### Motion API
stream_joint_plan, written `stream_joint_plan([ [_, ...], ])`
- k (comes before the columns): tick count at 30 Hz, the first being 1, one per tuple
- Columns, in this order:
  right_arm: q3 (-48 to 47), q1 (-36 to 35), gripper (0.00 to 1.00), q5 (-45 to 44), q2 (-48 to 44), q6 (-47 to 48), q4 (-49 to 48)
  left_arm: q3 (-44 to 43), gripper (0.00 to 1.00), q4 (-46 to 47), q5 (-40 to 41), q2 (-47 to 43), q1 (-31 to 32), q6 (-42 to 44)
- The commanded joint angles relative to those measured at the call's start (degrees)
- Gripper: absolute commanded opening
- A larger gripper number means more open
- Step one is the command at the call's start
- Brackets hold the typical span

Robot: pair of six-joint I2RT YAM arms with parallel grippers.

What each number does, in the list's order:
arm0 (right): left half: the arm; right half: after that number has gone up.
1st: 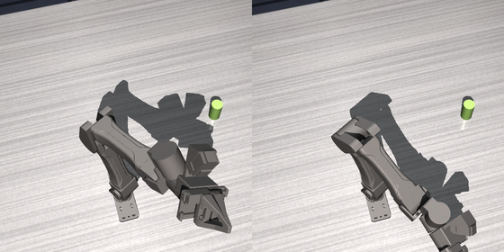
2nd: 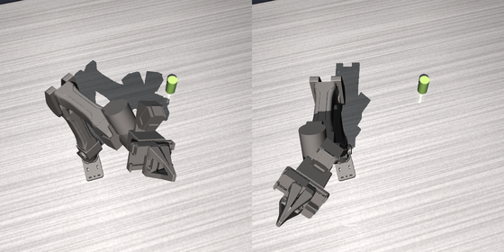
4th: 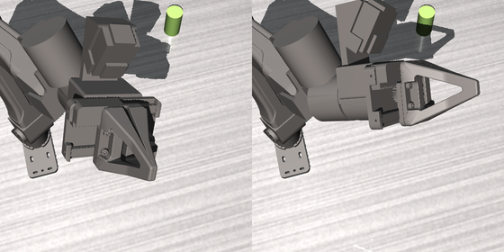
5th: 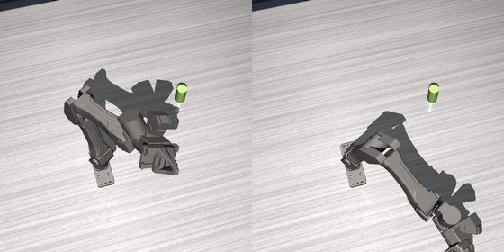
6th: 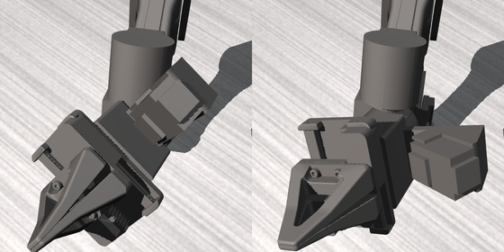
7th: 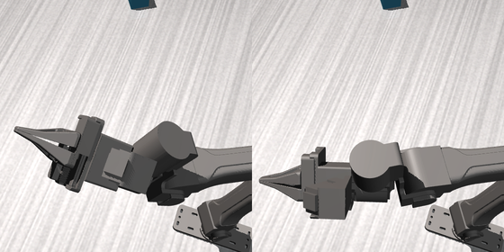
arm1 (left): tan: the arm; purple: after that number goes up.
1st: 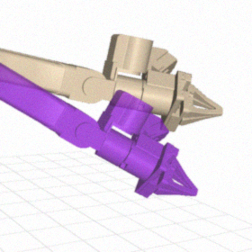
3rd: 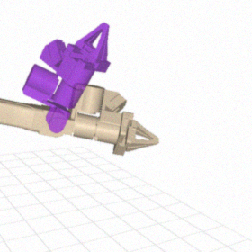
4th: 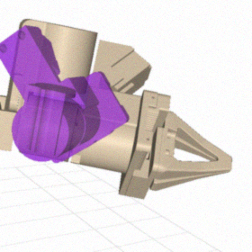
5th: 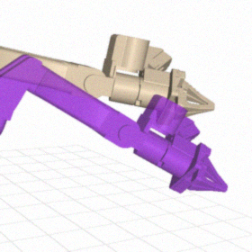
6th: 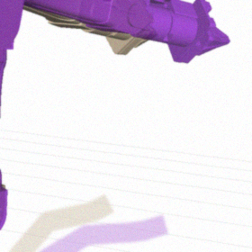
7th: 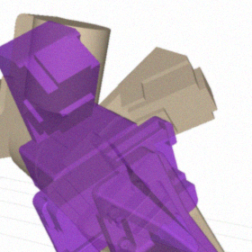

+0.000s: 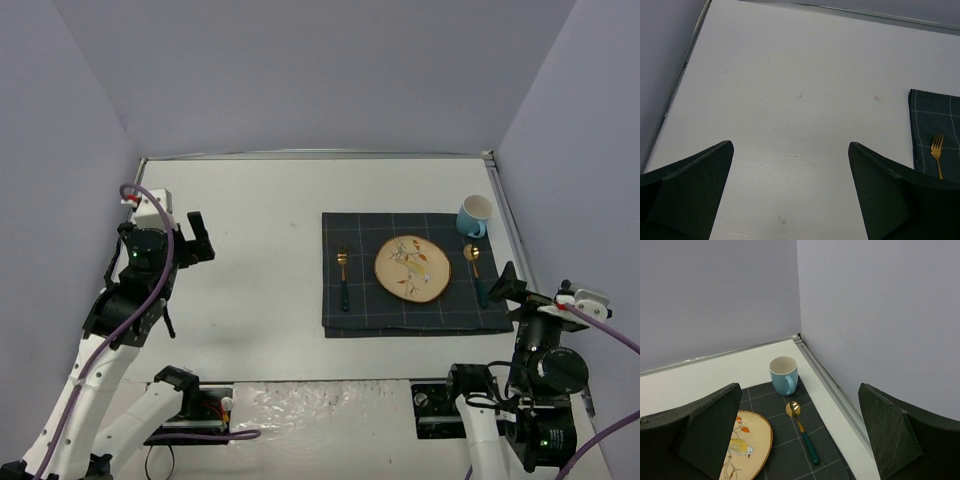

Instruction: Set the dinner table for one person

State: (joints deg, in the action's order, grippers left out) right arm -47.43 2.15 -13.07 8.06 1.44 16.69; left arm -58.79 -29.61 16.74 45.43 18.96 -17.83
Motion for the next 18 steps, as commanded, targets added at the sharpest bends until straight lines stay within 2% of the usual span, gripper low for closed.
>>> stream_joint_plan([
  [1, 1.3, -1.4, 1.0, -2.7, -2.5, -1.2, -1.8, 4.5, 0.97, 4.8, 2.3, -4.5, -0.3, 2.9],
  [6, 2.9, -1.8, 1.0, -7.7, -4.4, -1.4, -1.5, 12.2, 0.97, 8.3, 3.7, -12.7, -0.3, 3.6],
  [9, 2.8, -1.8, 1.0, -7.1, -5.5, -2.5, -0.1, 15.0, 0.97, 11.0, 4.2, -15.1, -0.3, 4.1],
  [18, 4.5, -1.8, 1.0, -9.7, -7.3, -4.3, -0.1, 16.7, 0.97, 13.5, 6.4, -15.5, -1.1, 5.1],
])
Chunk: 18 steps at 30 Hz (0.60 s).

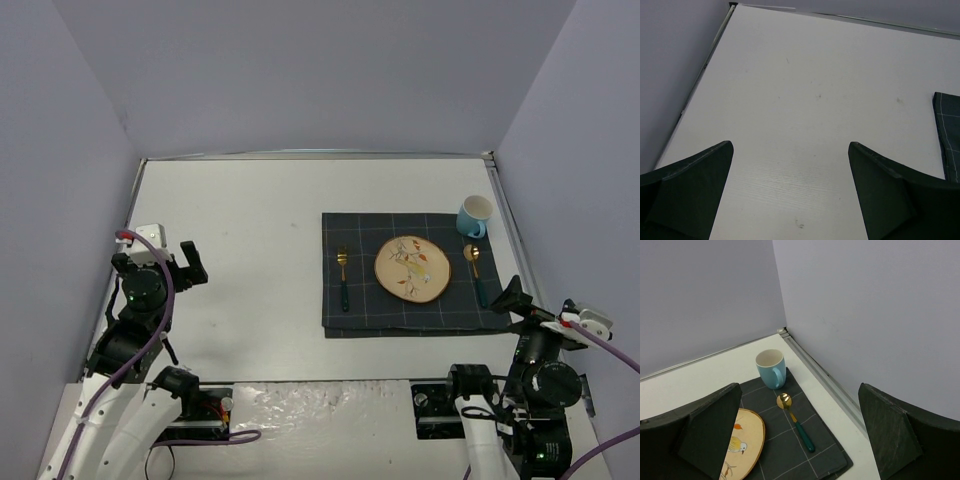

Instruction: Set the dinner table for one person

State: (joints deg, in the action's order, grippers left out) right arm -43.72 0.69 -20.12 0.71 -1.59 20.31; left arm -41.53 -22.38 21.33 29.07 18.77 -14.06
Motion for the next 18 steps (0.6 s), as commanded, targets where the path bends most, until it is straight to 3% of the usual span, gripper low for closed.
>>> stream_joint_plan([
  [1, 1.0, -0.3, 1.0, -2.6, -0.2, -1.3, -3.8, -0.4, 0.97, 6.5, 1.8, 1.1, -1.3, 1.4],
  [18, 1.8, -0.3, 1.0, -3.6, -0.3, -1.6, -4.2, 0.3, 0.97, 7.4, 3.2, 1.8, -1.6, 1.2],
])
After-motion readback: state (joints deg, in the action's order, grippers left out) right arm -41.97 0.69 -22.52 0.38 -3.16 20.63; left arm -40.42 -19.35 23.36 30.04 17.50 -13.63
